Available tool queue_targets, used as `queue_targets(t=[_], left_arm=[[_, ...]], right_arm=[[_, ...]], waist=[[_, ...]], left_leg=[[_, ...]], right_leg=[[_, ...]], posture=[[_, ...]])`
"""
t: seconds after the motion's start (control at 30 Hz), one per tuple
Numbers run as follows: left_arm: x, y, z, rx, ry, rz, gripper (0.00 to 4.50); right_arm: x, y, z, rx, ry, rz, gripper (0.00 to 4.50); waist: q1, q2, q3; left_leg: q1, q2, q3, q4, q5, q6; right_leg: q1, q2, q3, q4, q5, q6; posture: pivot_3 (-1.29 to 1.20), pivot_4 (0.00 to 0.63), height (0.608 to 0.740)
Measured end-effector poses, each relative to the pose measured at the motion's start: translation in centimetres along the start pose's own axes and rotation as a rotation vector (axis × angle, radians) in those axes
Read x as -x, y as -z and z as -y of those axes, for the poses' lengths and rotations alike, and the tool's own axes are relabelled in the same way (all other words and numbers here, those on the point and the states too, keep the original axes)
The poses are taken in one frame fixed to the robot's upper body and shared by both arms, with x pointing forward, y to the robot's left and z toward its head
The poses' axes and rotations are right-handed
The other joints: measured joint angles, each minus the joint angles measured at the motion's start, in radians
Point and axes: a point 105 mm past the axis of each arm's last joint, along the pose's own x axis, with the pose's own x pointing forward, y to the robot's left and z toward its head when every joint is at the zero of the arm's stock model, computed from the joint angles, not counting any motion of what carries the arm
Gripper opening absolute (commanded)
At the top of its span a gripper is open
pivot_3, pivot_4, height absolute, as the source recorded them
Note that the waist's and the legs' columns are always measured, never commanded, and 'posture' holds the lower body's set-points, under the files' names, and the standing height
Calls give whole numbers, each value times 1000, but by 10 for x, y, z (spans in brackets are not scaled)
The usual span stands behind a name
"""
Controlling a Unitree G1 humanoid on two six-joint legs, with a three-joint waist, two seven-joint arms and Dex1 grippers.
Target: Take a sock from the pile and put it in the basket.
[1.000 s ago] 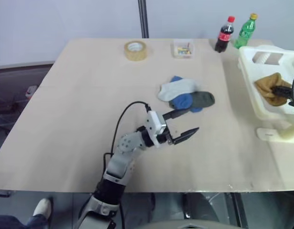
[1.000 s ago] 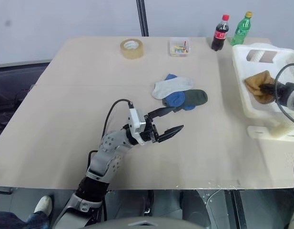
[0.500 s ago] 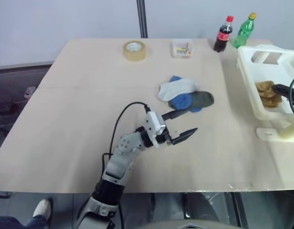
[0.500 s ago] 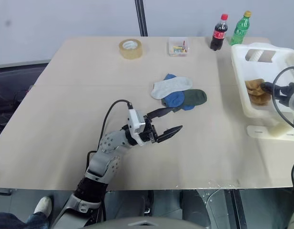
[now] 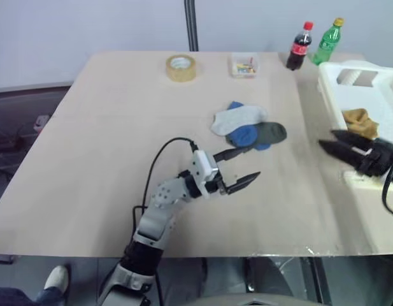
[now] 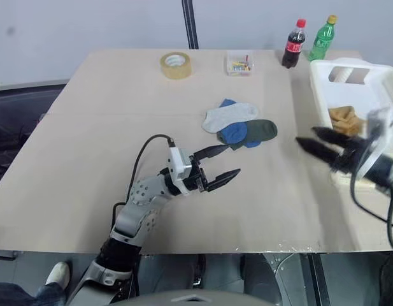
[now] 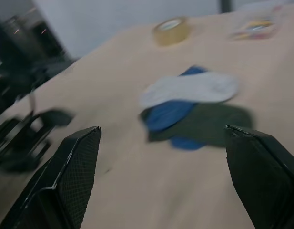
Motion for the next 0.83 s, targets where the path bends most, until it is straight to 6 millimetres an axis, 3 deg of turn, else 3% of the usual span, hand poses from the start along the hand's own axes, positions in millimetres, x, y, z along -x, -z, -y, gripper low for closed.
queue_targets(t=[0.07, 0.17, 0.43, 0.53, 0.7, 0.83], left_arm=[[3, 2, 1, 23, -7, -12, 3488], [12, 9, 3, 52, -12, -50, 3488], [58, 19, 2, 124, -183, -168, 3488], [77, 24, 5, 140, -243, -243, 3488], [132, 26, 6, 131, -396, -408, 3488], [144, 14, 2, 85, -443, -416, 3488]], right_arm=[[-4, 14, -18, 25, -71, -46, 4222], [-4, 43, -30, 66, -123, -149, 4222], [10, 92, -26, 232, -158, -313, 4222], [14, 96, -24, 262, -168, -319, 4222], [19, 102, -14, 264, -151, -288, 4222], [20, 101, -10, 276, -153, -274, 4222]], waist=[[0, 0, 0], [0, 0, 0], [-1, 0, 0], [-3, -1, 0], [-1, -2, 1], [9, -2, 1]], left_leg=[[1, 0, -1, 0, 0, 0], [1, -1, -1, 0, 0, 0], [2, 1, -1, 0, 0, 0], [2, 1, 0, 0, 0, 0], [3, 3, 0, 0, 0, 0], [2, 2, 0, 1, 0, 0]], right_leg=[[1, 1, -1, 0, 0, 0], [1, 1, -1, 0, 0, 0], [1, 0, -1, 0, 0, 0], [1, 0, 0, 0, 0, 0], [1, 0, 0, 0, -1, -1], [1, -1, -1, 0, 0, -1]], posture=[[0, 150, 740], [0, 150, 740], [0, 150, 740], [0, 150, 740], [0, 150, 740], [0, 150, 740]])
